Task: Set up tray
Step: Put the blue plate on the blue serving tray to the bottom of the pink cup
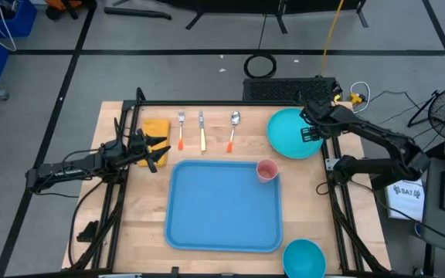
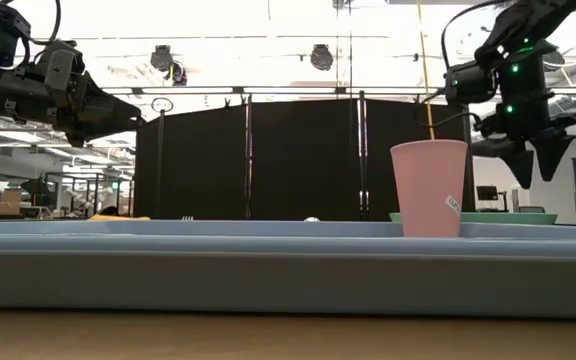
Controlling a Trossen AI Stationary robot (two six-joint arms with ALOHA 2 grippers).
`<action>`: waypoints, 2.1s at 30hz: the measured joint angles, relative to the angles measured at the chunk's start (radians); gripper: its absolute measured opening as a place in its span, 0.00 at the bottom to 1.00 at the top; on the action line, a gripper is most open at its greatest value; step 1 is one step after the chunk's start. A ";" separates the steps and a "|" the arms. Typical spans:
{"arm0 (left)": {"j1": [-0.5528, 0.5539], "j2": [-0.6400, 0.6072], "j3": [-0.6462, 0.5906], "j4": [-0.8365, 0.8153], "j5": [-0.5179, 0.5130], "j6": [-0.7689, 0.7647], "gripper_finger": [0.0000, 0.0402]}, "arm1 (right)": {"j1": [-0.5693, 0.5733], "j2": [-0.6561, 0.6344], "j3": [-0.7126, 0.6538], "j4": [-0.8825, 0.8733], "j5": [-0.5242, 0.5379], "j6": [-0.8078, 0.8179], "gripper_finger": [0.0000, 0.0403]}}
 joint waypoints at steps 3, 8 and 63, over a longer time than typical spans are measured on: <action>0.000 0.000 0.000 0.000 0.000 0.000 0.52 | -0.007 0.006 -0.039 0.040 -0.001 -0.009 0.46; 0.000 0.000 0.000 0.000 0.000 0.000 0.52 | -0.039 0.007 -0.118 0.095 -0.014 -0.010 0.46; 0.000 0.000 0.000 0.000 0.000 0.000 0.52 | -0.066 -0.037 -0.261 0.695 -0.114 -0.100 0.00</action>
